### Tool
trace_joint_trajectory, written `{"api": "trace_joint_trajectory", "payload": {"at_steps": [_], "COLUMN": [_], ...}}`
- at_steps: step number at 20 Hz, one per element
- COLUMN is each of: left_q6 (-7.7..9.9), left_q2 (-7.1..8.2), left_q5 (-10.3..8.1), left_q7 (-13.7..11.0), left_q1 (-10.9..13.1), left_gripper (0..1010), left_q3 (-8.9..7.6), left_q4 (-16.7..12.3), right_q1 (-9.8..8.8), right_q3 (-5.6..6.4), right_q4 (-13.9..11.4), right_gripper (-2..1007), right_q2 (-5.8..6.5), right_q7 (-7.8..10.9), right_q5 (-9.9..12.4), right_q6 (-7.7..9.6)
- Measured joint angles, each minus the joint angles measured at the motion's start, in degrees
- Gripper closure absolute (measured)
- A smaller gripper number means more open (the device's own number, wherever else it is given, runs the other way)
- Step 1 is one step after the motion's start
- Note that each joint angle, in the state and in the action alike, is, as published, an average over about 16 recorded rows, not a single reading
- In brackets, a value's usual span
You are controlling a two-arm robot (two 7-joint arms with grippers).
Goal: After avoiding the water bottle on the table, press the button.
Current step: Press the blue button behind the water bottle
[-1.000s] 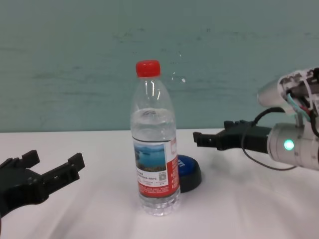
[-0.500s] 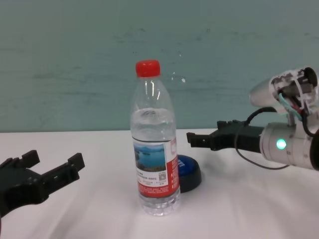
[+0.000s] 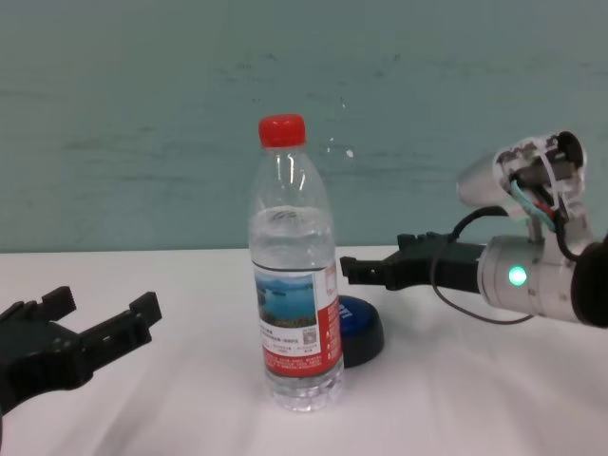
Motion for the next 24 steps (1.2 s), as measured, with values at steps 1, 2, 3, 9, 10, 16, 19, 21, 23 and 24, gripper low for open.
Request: {"api": "trace_joint_trajectory", "payload": {"at_steps": [1, 2, 3, 9, 10, 16, 19, 21, 23, 24], "left_q6": [0.00, 0.00, 0.00, 0.00, 0.00, 0.00, 0.00, 0.00, 0.00, 0.00], "left_q2": [0.00, 0.00, 0.00, 0.00, 0.00, 0.00, 0.00, 0.00, 0.00, 0.00], "left_q5": [0.00, 0.00, 0.00, 0.00, 0.00, 0.00, 0.00, 0.00, 0.00, 0.00], "left_q7": [0.00, 0.00, 0.00, 0.00, 0.00, 0.00, 0.00, 0.00, 0.00, 0.00], "left_q1": [0.00, 0.00, 0.00, 0.00, 0.00, 0.00, 0.00, 0.00, 0.00, 0.00], "left_gripper": [0, 0, 0, 0, 0, 0, 0, 0, 0, 0], "left_q3": [0.00, 0.00, 0.00, 0.00, 0.00, 0.00, 0.00, 0.00, 0.00, 0.00], "left_q4": [0.00, 0.00, 0.00, 0.00, 0.00, 0.00, 0.00, 0.00, 0.00, 0.00], "right_q1": [0.22, 0.44, 0.65, 1.95, 2.15, 3.15, 3.48, 3.63, 3.73, 3.77], "right_q3": [-0.08, -0.15, -0.22, -0.48, -0.50, -0.56, -0.55, -0.55, -0.55, -0.55], "right_q4": [0.43, 0.85, 1.27, 4.00, 4.46, 6.83, 7.70, 8.14, 8.46, 8.58], "right_gripper": [1, 1, 1, 1, 1, 1, 1, 1, 1, 1], "right_q2": [-0.13, -0.26, -0.39, -1.13, -1.25, -1.86, -2.08, -2.21, -2.30, -2.34], "right_q7": [0.09, 0.18, 0.27, 0.80, 0.89, 1.40, 1.59, 1.67, 1.71, 1.71], "right_q5": [-0.02, -0.03, -0.05, -0.14, -0.15, -0.17, -0.20, -0.23, -0.27, -0.31], "right_q6": [-0.09, -0.19, -0.28, -0.85, -0.96, -1.51, -1.72, -1.82, -1.88, -1.90]}}
